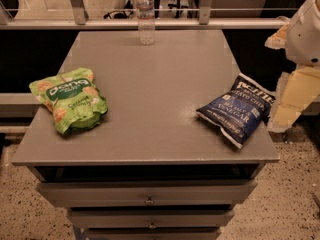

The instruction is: Move green rice chip bag near water bottle

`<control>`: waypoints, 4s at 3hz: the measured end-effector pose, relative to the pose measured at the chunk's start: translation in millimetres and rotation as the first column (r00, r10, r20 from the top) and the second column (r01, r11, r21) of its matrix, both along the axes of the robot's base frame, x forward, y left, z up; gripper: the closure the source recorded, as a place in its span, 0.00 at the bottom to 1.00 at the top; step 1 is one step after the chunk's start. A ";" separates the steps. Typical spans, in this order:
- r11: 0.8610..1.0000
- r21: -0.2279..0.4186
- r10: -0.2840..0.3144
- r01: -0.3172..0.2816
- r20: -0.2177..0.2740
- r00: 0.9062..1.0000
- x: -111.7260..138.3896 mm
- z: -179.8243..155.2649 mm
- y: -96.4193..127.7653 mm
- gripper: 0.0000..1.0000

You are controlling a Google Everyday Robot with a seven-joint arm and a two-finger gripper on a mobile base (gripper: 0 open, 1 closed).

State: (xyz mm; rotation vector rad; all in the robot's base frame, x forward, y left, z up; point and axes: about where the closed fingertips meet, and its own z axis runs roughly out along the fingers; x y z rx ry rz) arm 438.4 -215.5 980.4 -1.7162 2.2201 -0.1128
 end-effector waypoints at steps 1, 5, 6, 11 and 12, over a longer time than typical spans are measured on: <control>1.000 0.002 0.001 -0.001 0.003 1.000 0.3 0.4 0.7 0.00; 0.946 0.306 0.114 -0.108 -0.001 0.994 65.5 -46.8 146.8 0.00; 0.918 0.355 0.177 -0.174 0.026 0.984 82.2 -55.1 194.0 0.00; 0.756 0.603 0.343 -0.254 -0.036 0.938 110.2 -130.2 403.1 0.24; 0.767 0.593 0.322 -0.248 -0.022 0.946 113.2 -127.1 397.3 0.47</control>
Offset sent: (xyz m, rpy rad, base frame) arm 0.0326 0.0688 -0.0561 0.1667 0.0551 0.0492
